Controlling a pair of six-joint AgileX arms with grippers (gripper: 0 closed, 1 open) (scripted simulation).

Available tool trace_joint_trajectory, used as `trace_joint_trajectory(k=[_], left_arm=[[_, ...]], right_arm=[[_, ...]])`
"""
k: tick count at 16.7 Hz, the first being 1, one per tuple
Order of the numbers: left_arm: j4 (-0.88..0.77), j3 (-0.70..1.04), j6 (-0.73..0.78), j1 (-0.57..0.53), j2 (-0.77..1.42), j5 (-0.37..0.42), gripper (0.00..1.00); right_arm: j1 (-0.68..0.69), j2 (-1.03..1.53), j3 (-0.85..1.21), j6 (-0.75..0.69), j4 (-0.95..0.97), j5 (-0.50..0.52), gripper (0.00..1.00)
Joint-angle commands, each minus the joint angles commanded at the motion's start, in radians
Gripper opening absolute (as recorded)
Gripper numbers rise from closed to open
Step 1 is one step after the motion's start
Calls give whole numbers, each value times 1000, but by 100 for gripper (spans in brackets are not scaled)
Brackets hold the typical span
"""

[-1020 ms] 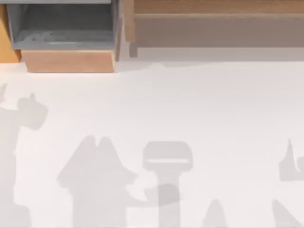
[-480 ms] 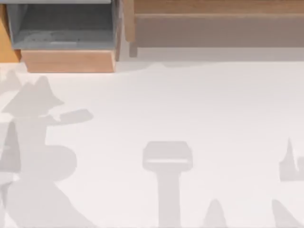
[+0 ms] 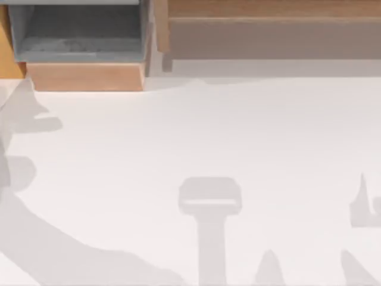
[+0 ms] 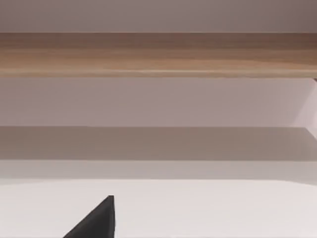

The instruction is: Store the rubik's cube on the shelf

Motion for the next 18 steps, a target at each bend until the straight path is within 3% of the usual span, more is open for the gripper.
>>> trace_joint_trajectory(k=[17,18], left_arm=[[-53,122,8,-24,63,-23,100],[-53,122,8,-24,63,-23,92]], right_arm=[[0,0,0,0,0,0,100],[0,0,0,0,0,0,100]])
